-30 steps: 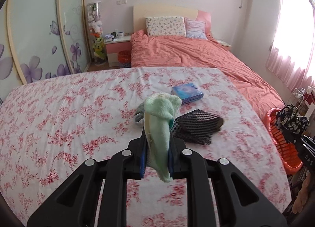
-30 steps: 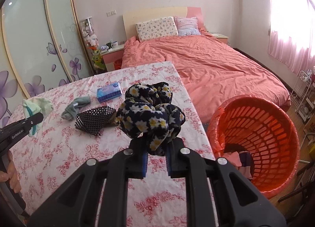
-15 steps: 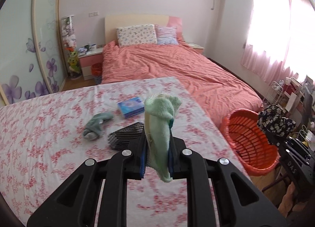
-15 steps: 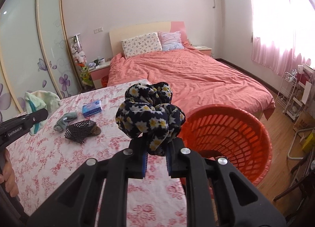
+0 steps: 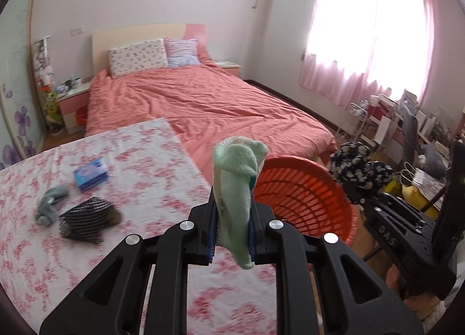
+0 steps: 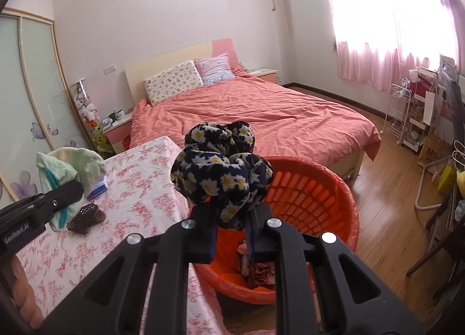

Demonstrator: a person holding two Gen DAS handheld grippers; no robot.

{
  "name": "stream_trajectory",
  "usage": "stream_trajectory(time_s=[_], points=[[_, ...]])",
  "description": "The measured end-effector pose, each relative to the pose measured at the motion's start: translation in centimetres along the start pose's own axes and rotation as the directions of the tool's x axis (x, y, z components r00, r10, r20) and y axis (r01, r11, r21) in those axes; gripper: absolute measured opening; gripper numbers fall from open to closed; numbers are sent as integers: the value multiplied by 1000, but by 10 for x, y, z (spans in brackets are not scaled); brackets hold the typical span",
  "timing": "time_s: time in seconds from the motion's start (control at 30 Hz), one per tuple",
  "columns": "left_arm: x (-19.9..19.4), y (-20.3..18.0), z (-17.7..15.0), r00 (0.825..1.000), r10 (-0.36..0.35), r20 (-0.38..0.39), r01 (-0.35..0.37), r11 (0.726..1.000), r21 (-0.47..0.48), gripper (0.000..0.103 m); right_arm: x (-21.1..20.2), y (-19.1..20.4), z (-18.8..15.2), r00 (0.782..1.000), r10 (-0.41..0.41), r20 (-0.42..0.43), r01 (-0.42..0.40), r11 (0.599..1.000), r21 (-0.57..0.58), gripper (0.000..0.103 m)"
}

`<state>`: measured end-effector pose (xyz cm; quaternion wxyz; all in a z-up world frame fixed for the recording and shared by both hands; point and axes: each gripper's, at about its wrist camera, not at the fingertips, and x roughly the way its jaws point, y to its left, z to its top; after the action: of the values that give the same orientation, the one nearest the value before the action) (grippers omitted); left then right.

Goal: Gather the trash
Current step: 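Carry cloth and scrunchie over the orange basket and open both tools, then grasp the grey-green towel with the left tool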

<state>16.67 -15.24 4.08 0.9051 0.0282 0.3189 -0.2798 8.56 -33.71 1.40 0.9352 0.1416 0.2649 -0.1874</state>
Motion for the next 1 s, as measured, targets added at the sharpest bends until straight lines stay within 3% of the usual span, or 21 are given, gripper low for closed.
stream_trajectory(time_s=[0.27, 0.33, 0.4, 0.47, 0.53, 0.8, 1.0], points=[[51, -45, 4, 995, -92, -50, 94, 995, 42, 17, 24, -43, 3, 1000, -18, -17, 19, 997, 72, 16], [64, -54, 3, 993, -99, -70, 103, 993, 50, 18, 35, -53, 4, 999, -21, -27, 24, 996, 91, 21], [81, -59, 0, 992, -79, -94, 85, 995, 58, 23, 46, -63, 4, 999, -23, -41, 27, 994, 109, 27], [90, -60, -3, 992, -52, -117, 59, 997, 53, 42, 59, -70, 4, 998, -19, -68, 27, 992, 123, 39], [95, -52, -6, 991, -21, -131, 27, 999, 41, 50, 69, -77, 0, 996, -18, -90, 30, 990, 137, 47], [89, -20, -16, 987, 57, -153, -56, 998, 11, 62, 75, -69, -14, 992, -46, -114, 59, 992, 116, 62], [64, 20, -25, 973, 183, -137, -183, 983, 13, 75, 67, -39, -16, 992, -72, -101, 75, 997, 21, 70]])
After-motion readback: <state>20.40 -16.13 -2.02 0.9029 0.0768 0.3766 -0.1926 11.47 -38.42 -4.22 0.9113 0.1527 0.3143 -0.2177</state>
